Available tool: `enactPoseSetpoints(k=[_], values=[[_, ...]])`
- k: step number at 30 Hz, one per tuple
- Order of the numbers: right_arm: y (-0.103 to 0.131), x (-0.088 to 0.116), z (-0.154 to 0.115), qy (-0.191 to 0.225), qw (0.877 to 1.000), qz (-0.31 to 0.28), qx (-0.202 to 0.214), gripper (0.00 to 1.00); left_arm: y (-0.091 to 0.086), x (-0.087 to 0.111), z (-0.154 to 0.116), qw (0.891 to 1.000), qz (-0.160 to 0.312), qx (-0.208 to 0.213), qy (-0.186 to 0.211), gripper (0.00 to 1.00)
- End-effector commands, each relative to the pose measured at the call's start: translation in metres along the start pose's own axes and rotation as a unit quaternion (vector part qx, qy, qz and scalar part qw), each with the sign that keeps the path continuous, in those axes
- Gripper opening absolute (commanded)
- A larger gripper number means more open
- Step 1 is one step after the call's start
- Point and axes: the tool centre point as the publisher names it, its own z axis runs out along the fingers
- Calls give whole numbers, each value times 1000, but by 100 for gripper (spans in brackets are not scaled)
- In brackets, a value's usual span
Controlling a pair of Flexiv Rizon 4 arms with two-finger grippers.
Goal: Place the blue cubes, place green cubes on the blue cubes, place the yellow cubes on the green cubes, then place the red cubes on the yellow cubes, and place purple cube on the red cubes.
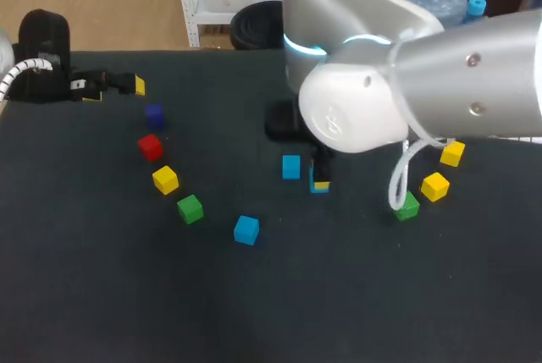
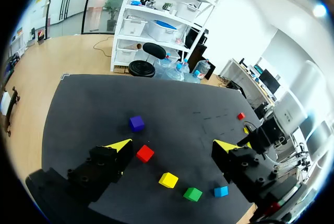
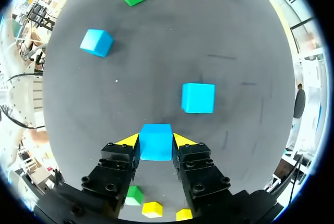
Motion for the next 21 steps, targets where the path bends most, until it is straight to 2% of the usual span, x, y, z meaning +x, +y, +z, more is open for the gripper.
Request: enactPoseSetpoints(k=[1,21], values=[[-12,-2,1,3,1000,1,-9,0,2,1,0,1000,1,4,-3,100],[-32,-5,7,2,1000,5,-17,0,2,1,0,1000,1,4,-3,100]])
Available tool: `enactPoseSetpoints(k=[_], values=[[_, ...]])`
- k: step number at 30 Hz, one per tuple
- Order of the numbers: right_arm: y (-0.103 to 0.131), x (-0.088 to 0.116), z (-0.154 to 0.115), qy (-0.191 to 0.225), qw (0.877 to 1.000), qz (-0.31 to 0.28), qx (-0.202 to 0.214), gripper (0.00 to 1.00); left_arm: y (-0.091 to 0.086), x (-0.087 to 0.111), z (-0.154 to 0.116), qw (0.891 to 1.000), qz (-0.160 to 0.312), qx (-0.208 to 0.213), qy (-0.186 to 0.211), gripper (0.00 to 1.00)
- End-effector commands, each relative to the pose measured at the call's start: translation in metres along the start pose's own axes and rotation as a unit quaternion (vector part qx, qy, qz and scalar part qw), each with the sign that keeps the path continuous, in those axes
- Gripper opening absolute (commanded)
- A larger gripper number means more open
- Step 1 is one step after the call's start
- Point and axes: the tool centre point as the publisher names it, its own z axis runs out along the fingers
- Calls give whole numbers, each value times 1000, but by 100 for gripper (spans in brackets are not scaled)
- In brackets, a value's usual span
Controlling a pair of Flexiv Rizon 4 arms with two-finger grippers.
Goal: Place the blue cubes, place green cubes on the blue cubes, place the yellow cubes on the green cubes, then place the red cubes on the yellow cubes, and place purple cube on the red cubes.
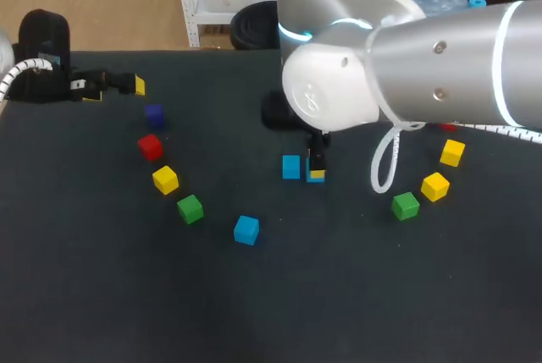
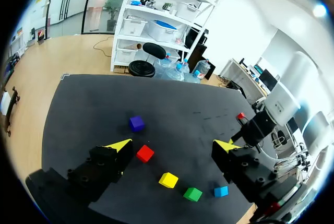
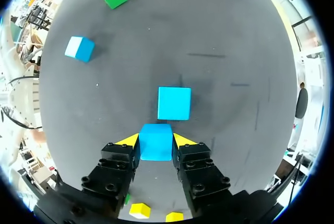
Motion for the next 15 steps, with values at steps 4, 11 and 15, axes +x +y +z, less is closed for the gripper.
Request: enactPoseSetpoints(k=[4,11,15], values=[[-8,-2,1,-3,1000,0,-4,0,2,1,0,1000,1,4,-3,100],[-11,-3,1,-2,1000,-2,-4,0,2,1,0,1000,1,4,-3,100],[-13,-4,2,-2,1000,-3,-6,0,2,1,0,1000,1,4,-3,100]])
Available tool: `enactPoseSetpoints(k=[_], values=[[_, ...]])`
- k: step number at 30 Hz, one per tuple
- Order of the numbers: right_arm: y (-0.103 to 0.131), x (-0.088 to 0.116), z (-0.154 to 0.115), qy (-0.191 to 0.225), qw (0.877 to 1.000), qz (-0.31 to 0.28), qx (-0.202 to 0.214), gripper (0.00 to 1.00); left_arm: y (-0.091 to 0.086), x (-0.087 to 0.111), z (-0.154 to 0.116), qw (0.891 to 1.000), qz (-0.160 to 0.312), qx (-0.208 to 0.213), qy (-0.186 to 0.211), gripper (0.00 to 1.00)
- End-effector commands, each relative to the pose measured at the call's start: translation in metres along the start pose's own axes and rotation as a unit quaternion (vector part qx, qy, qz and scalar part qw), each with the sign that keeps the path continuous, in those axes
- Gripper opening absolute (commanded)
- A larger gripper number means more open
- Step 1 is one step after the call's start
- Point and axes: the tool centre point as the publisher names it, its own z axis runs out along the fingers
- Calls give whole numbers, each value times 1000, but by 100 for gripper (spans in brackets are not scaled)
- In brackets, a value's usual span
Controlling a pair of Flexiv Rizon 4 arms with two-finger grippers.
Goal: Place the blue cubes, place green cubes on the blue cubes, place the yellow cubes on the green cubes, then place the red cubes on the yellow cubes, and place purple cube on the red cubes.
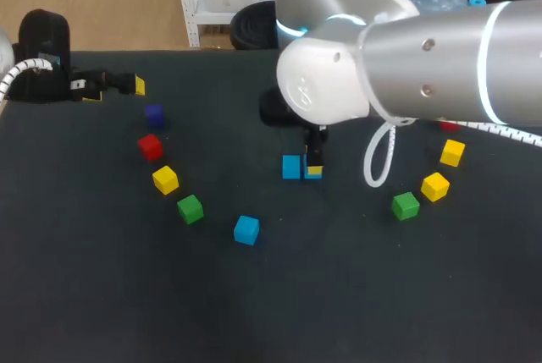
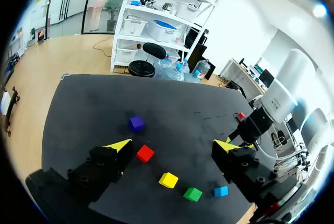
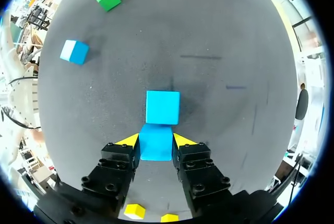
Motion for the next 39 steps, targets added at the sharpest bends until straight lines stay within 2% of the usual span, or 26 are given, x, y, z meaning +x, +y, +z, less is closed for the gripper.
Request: enactPoseSetpoints(k=[1,39], values=[[-2,-1,1,0,1000,-1,-3,0,2,1,0,1000,1,4,-3,100],[-2,4,7,-3,1000,12,-13,0,2,1,0,1000,1,4,-3,100]])
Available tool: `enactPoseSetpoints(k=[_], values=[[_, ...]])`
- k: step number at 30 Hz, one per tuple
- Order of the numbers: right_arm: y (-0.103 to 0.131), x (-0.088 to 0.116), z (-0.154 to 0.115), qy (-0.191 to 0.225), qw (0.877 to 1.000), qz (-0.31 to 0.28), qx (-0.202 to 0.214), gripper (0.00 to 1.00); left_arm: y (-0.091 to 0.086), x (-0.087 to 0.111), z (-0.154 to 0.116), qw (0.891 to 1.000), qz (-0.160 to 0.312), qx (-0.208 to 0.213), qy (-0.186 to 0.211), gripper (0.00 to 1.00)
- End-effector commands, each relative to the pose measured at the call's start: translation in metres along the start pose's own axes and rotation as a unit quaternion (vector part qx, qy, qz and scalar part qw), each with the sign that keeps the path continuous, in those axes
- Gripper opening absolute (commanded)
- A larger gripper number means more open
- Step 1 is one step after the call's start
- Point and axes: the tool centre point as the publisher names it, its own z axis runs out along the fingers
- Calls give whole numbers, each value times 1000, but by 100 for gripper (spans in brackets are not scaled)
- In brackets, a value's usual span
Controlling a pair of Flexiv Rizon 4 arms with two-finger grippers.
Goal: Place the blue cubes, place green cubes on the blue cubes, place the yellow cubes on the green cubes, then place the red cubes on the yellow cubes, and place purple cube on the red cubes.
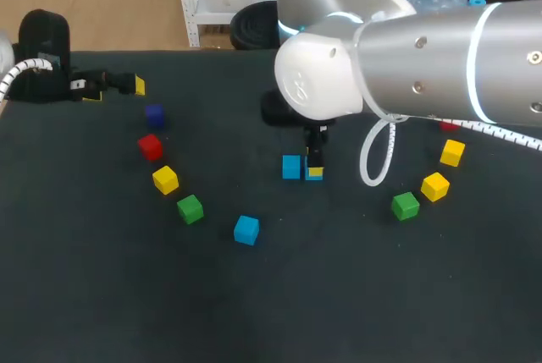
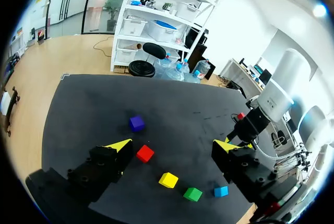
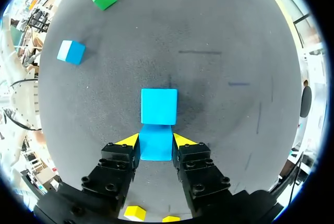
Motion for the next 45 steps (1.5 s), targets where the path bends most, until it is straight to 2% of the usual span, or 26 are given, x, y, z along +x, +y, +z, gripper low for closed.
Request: enactPoseSetpoints(k=[1,29,30,32,33,45], values=[[0,2,0,-3,1000,1,2,0,2,1,0,1000,1,4,-3,100],[-2,0,0,-8,1000,2,4,0,2,1,0,1000,1,4,-3,100],[-2,0,0,-8,1000,2,4,3,2,1,0,1000,1,4,-3,100],[-3,-1,0,-8,1000,2,3,30,2,1,0,1000,1,4,-3,100],[-3,-1,1,-11,1000,8,3,100,2,1,0,1000,1,4,-3,100],[-1,3,-5,-19,1000,17,9,100,2,1,0,1000,1,4,-3,100]])
